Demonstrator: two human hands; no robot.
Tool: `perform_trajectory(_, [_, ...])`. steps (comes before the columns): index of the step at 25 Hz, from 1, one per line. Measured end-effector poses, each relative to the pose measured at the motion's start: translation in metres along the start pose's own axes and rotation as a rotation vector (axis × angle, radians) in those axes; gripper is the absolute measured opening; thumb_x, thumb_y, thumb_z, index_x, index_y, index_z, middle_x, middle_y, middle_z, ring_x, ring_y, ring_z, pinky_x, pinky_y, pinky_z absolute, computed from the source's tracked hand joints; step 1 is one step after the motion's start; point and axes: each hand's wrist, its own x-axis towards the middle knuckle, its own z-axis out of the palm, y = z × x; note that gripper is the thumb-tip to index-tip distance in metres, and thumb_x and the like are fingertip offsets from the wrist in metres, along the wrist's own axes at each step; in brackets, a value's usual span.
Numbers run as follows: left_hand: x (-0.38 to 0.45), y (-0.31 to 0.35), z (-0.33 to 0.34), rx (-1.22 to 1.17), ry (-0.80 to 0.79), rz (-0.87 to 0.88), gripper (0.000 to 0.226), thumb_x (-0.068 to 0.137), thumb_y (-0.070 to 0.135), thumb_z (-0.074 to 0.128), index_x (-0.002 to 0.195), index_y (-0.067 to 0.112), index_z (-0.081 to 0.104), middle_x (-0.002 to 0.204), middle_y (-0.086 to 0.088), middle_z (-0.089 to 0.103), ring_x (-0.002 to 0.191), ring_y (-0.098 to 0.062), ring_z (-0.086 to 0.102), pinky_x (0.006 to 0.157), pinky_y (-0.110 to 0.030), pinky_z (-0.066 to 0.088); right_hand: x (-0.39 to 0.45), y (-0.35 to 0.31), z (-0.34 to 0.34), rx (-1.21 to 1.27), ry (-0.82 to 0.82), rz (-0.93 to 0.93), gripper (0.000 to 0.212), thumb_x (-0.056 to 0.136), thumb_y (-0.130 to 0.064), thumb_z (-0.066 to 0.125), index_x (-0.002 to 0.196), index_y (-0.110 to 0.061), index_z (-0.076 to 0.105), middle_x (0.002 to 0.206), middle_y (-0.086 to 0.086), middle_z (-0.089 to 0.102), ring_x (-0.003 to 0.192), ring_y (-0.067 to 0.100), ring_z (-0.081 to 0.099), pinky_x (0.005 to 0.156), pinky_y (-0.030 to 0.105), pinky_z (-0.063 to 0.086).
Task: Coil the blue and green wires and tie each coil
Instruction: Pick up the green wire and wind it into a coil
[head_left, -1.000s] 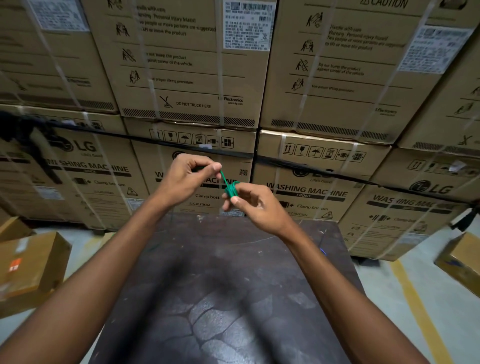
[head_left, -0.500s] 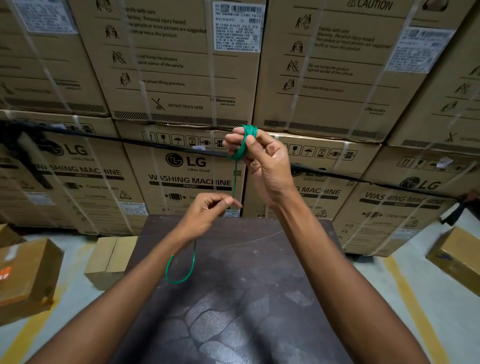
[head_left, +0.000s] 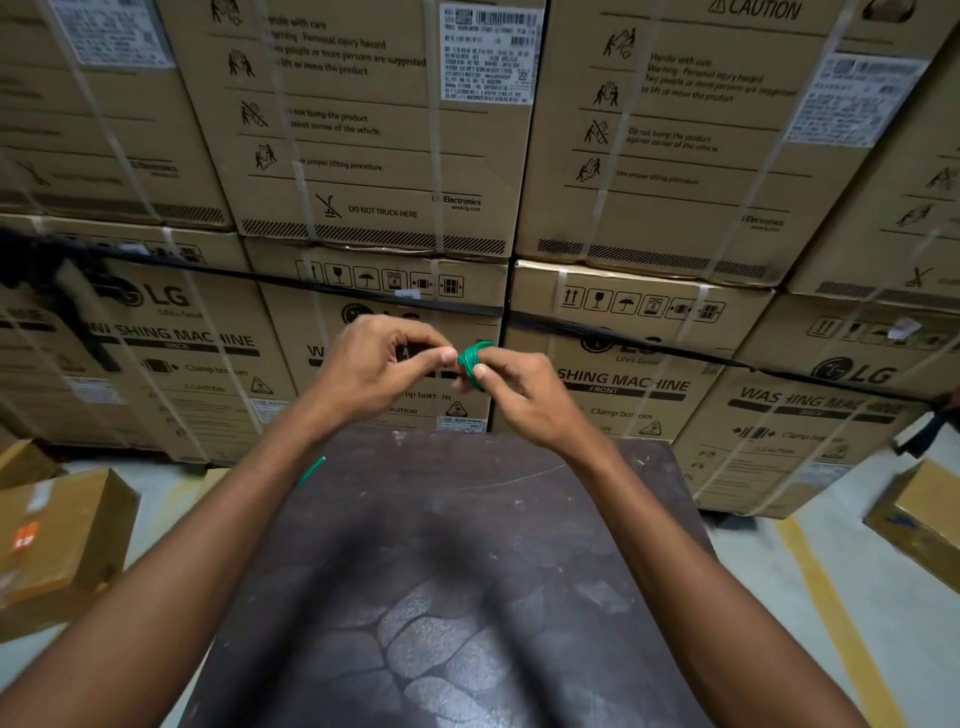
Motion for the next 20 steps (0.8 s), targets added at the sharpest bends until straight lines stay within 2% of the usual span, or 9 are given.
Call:
perform_trajectory(2, [0.009, -0.007, -0.003, -0.122, -0.005, -0.037, 0.007, 0.090, 0.030, 0.076, 0.093, 0.025, 0.080, 0.084, 0.011, 0.077, 0.079, -0.008, 0.072, 0.068, -0.028, 0.056, -0.008, -0.005, 0.005, 0.174, -0.052, 0.041, 0.023, 0.106, -0.011, 0.050, 0.111, -0.003, 0.071, 0.099, 0.006, 0.078, 0.097, 0.018, 0.074, 0.090, 0.042, 0.059])
perform_trajectory(4, [0.014, -0.014, 0.003, -0.329, 0.015, -0.096, 0.005, 0.086, 0.024, 0.077, 0.088, 0.020, 0.078, 0.082, 0.008, 0.077, 0.078, -0.006, 0.070, 0.069, -0.020, 0.053, -0.013, -0.012, 0.006, 0.380, -0.074, 0.068, 0.023, 0.106, -0.003, 0.048, 0.114, 0.007, 0.067, 0.102, 0.019, 0.076, 0.097, 0.025, 0.074, 0.093, 0.039, 0.058])
perform_trajectory(6, [0.011, -0.019, 0.016, -0.540, 0.062, -0.186, 0.003, 0.087, 0.020, 0.074, 0.086, 0.018, 0.077, 0.079, 0.007, 0.076, 0.076, -0.006, 0.067, 0.067, -0.017, 0.050, -0.015, -0.017, 0.004, 0.561, -0.086, 0.057, 0.024, 0.105, 0.000, 0.046, 0.117, 0.012, 0.064, 0.105, 0.024, 0.074, 0.098, 0.031, 0.072, 0.094, 0.042, 0.057])
perform_trajectory(9, [-0.005, -0.031, 0.047, -0.726, 0.088, -0.342, 0.015, 0.094, 0.019, 0.068, 0.086, 0.026, 0.079, 0.069, 0.008, 0.068, 0.060, -0.008, 0.055, 0.051, -0.017, 0.040, -0.010, -0.027, 0.000, 0.765, -0.023, 0.024, 0.026, 0.104, -0.002, 0.048, 0.122, 0.010, 0.062, 0.111, 0.022, 0.073, 0.105, 0.035, 0.070, 0.099, 0.048, 0.055])
perform_trajectory(11, [-0.016, -0.036, 0.066, -0.778, 0.086, -0.430, 0.013, 0.092, 0.030, 0.067, 0.088, 0.026, 0.079, 0.057, 0.011, 0.055, 0.049, -0.006, 0.039, 0.045, -0.019, 0.026, -0.002, -0.033, -0.003, 0.860, 0.102, 0.014, 0.026, 0.105, 0.000, 0.046, 0.124, 0.008, 0.061, 0.111, 0.018, 0.074, 0.106, 0.030, 0.071, 0.099, 0.042, 0.055])
perform_trajectory(13, [-0.022, -0.035, 0.079, -0.742, 0.075, -0.438, 0.016, 0.095, 0.029, 0.065, 0.091, 0.020, 0.078, 0.054, 0.011, 0.050, 0.047, -0.005, 0.034, 0.044, -0.019, 0.023, 0.009, -0.033, -0.004, 0.852, 0.230, -0.006, 0.026, 0.106, 0.001, 0.044, 0.125, 0.007, 0.060, 0.112, 0.017, 0.074, 0.105, 0.027, 0.073, 0.097, 0.037, 0.055])
perform_trajectory(16, [-0.025, -0.025, 0.083, -0.526, -0.016, -0.260, 0.017, 0.100, 0.009, 0.061, 0.098, 0.003, 0.077, 0.058, 0.011, 0.064, 0.051, 0.001, 0.049, 0.053, -0.012, 0.038, 0.021, -0.024, -0.001, 0.705, 0.349, -0.011, 0.025, 0.105, 0.001, 0.047, 0.125, 0.009, 0.060, 0.115, 0.024, 0.072, 0.106, 0.028, 0.074, 0.096, 0.033, 0.055])
perform_trajectory(18, [-0.027, -0.020, 0.075, -0.388, -0.071, -0.173, 0.017, 0.100, 0.012, 0.062, 0.101, 0.009, 0.079, 0.065, 0.008, 0.070, 0.058, -0.001, 0.056, 0.061, -0.015, 0.044, 0.024, -0.012, 0.004, 0.555, 0.377, 0.013, 0.024, 0.104, 0.001, 0.049, 0.124, 0.009, 0.062, 0.114, 0.023, 0.074, 0.107, 0.025, 0.074, 0.097, 0.033, 0.056])
perform_trajectory(20, [-0.028, -0.022, 0.061, -0.233, -0.112, -0.115, 0.017, 0.100, 0.018, 0.064, 0.105, 0.016, 0.080, 0.066, 0.012, 0.069, 0.058, -0.001, 0.059, 0.060, -0.013, 0.042, 0.022, 0.001, 0.006, 0.398, 0.357, 0.047, 0.023, 0.104, -0.001, 0.052, 0.122, 0.003, 0.065, 0.111, 0.016, 0.076, 0.108, 0.019, 0.074, 0.099, 0.038, 0.057])
